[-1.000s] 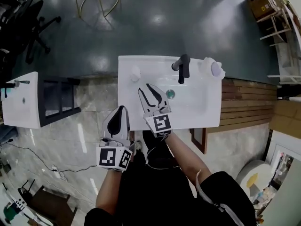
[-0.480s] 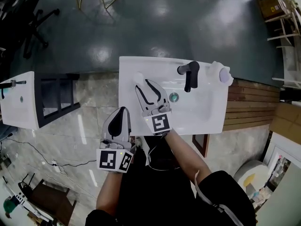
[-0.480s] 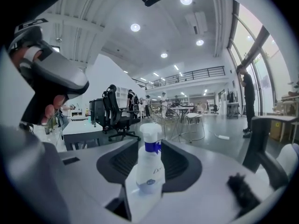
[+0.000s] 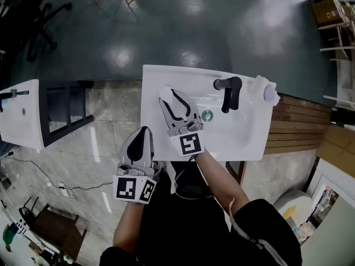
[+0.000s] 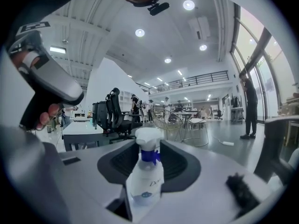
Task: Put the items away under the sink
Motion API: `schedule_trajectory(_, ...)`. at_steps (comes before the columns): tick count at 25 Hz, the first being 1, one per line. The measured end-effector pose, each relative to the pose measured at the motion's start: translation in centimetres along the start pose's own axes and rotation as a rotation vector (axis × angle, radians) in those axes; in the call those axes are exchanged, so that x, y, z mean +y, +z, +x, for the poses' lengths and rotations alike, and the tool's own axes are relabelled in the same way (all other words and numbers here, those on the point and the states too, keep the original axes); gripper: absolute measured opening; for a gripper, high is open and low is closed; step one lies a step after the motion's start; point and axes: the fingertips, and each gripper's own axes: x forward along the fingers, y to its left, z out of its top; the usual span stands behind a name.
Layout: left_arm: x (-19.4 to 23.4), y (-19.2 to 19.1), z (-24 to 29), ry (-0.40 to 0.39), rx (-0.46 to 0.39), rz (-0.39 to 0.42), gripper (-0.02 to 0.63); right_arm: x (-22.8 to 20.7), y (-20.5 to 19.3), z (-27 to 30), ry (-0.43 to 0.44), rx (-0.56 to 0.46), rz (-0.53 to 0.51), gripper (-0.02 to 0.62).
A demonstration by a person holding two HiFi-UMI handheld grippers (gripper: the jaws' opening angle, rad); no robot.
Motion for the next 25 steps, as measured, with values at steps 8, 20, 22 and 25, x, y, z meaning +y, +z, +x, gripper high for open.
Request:
schedule_trajectory(8, 0.34, -0.29, 0.07, 0.012, 0.011, -0.005, 0.006, -0.09, 0.29, 0.66, 0.017, -0.011, -0.023, 0.153)
schedule_trajectory(20, 0.26, -0.27, -0.05, 0.023, 0.009, -0.009, 0.006, 0.26, 0.17, 0.84, 0.048, 0.003, -0.029, 0.129)
schedule_trajectory(22, 0.2, -0.17, -0.17, 0.027, 0.007, -0.008, 0.006, 0.34, 0.28, 0.91, 0.049, 0.0, -0.031, 0.133)
schedule_trajectory(25, 0.38, -0.16, -0.38, 0.032, 0.007, -0.008, 0.006, 0.38, 0.54, 0.9, 0.037, -0.019, -0.033, 0.127)
